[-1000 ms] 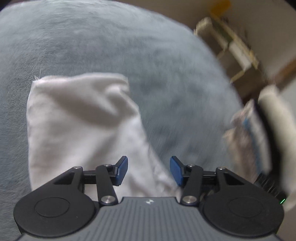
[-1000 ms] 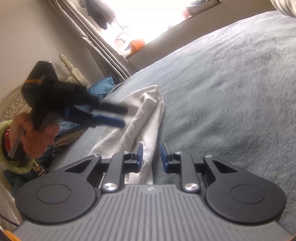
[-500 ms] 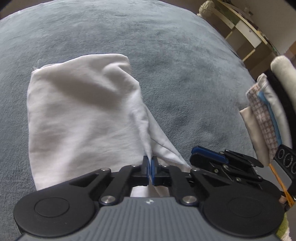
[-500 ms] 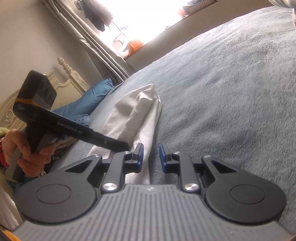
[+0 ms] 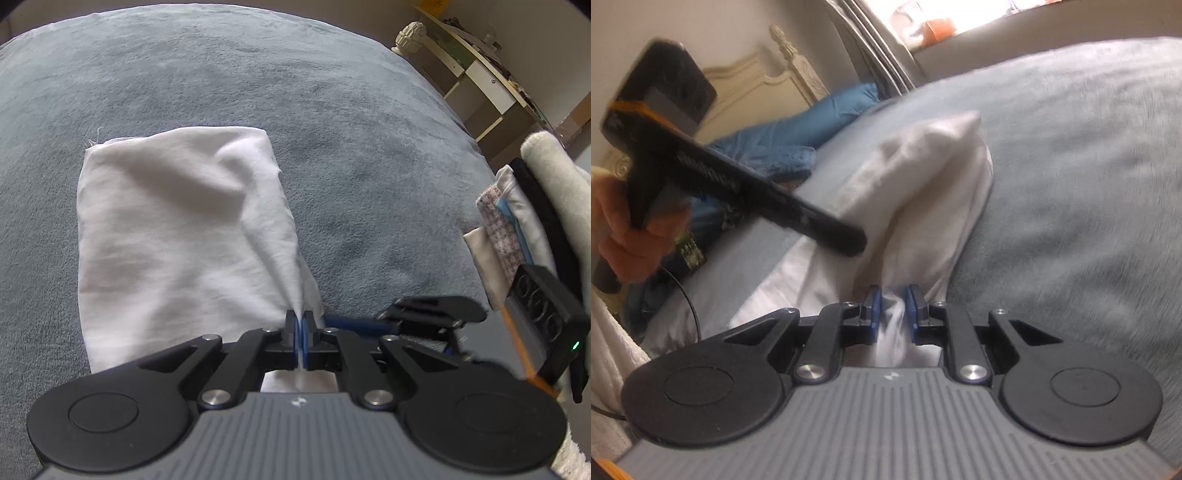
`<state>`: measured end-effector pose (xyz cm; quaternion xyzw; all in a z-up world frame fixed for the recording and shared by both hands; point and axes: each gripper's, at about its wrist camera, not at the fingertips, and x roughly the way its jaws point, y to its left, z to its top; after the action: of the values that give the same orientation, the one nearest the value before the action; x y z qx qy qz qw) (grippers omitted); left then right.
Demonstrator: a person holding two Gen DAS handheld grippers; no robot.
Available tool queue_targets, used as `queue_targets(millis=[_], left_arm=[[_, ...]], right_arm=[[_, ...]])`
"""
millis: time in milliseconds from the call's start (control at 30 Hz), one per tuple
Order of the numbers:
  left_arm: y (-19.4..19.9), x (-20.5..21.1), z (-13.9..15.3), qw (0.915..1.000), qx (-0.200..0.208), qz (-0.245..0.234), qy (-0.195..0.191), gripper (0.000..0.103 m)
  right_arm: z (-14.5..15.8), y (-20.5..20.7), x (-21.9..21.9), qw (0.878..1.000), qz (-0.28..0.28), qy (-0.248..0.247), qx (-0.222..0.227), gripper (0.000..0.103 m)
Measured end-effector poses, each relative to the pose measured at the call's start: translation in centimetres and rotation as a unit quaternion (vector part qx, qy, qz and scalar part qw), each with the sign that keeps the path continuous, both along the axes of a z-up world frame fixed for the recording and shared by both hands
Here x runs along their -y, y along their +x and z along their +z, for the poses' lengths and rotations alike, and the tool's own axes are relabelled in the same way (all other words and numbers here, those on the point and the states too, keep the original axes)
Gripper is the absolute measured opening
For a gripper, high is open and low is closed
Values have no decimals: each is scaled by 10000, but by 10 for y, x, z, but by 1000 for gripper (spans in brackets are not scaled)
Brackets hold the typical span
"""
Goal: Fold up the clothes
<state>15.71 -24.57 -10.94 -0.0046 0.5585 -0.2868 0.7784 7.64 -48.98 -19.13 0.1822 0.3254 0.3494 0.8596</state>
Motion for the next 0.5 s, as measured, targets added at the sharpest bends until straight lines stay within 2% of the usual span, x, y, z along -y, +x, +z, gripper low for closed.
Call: queue_targets(millis=[100,200,500], left_arm=[[0,-1,2,10000,36,21,-51,3],[-1,-1,3,9999,66,31,-99,3],[2,4,0,9998,107,28,-162,3]], right_arm=[[1,3,12,9991,-163,385,36,14],[-5,12,3,9998,-83,150,-62,13],[-4,18,-27,9941,1010,-393,-3,6]])
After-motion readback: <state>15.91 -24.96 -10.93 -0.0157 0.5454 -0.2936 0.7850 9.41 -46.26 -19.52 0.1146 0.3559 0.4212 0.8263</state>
